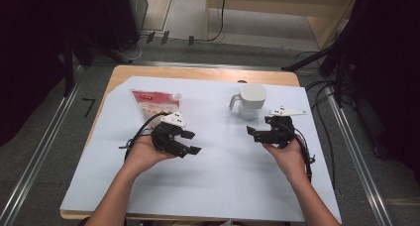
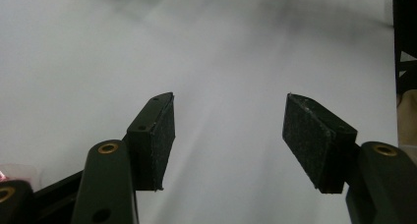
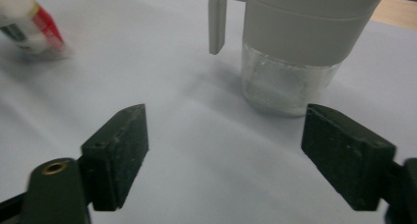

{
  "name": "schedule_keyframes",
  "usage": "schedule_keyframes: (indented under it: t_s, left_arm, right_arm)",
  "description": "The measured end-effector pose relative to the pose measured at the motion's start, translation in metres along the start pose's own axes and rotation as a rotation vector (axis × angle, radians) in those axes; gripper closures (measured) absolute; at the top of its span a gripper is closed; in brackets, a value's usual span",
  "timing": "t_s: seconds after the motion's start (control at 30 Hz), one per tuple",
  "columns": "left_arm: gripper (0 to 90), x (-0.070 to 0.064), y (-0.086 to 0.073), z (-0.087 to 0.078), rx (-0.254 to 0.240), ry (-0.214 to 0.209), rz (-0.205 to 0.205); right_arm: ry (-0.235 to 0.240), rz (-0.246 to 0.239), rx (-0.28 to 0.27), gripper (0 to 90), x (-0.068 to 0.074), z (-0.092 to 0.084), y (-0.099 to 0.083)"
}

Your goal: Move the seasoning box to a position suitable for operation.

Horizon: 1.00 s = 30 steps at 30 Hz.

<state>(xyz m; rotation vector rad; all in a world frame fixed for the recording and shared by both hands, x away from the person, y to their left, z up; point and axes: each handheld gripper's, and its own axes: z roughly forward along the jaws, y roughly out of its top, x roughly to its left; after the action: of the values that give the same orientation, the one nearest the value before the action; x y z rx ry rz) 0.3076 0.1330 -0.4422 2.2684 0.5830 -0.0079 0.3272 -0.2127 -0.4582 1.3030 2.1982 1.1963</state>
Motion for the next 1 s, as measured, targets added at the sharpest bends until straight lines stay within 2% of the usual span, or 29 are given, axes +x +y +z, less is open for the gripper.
schedule_keyframes:
  t_s: [0.03, 0.1, 0.17, 0.2, 0.33, 0.4, 0.43, 0.5, 0.57, 0.73, 0.8, 0.87, 0.9, 1.0]
  left_arm:
    - [38.0, 0.000, 0.000, 0.000, 0.000, 0.000, 0.000]
    - [38.0, 0.000, 0.000, 0.000, 0.005, -0.001, 0.001]
    - [38.0, 0.000, 0.000, 0.000, 0.003, -0.006, -0.001]
    - [38.0, 0.000, 0.000, 0.000, 0.002, -0.006, -0.001]
    - [38.0, 0.001, 0.001, 0.001, 0.004, -0.006, -0.003]
    - [38.0, 0.001, 0.001, 0.002, 0.004, -0.008, -0.006]
    - [38.0, 0.001, 0.001, 0.002, 0.018, -0.007, 0.000]
    - [38.0, 0.001, 0.002, 0.003, 0.015, -0.008, -0.003]
    - [38.0, 0.001, 0.002, 0.003, 0.015, -0.008, -0.003]
    - [37.9, 0.001, 0.002, 0.004, 0.012, -0.015, -0.005]
    - [37.9, 0.001, 0.001, 0.004, 0.012, -0.016, -0.006]
    - [37.9, 0.001, 0.001, 0.004, 0.012, -0.016, -0.009]
    - [37.9, 0.002, 0.001, 0.003, 0.011, -0.017, -0.006]
    - [37.9, 0.002, 0.001, 0.003, 0.007, -0.015, -0.009]
  right_arm:
    - [0.000, 0.000, 0.000, 15.9, 0.000, 0.000, 0.000]
    - [-0.039, 0.005, -0.003, 13.7, 0.001, 0.005, 0.003]
    - [-0.048, 0.011, -0.002, 13.4, 0.002, 0.008, 0.004]
    - [-0.072, 0.023, 0.003, 10.1, 0.001, 0.012, 0.006]
    - [-0.093, 0.034, -0.015, 9.5, 0.000, 0.019, 0.007]
    - [-0.111, 0.054, -0.024, 9.0, -0.002, 0.024, 0.007]
    - [-0.114, 0.063, -0.026, 8.9, -0.002, 0.026, 0.007]
    - [-0.118, 0.062, -0.028, 9.0, -0.003, 0.028, 0.007]
    - [-0.125, 0.090, -0.040, 9.1, -0.006, 0.032, 0.007]
    - [-0.140, 0.090, -0.044, 9.3, -0.009, 0.041, 0.009]
    - [-0.164, 0.084, -0.049, 10.1, -0.010, 0.047, 0.011]
    - [-0.153, 0.093, -0.050, 10.1, -0.011, 0.048, 0.011]
    - [-0.147, 0.116, -0.058, 10.1, -0.012, 0.050, 0.013]
    - [-0.149, 0.116, -0.079, 10.1, -0.012, 0.051, 0.014]
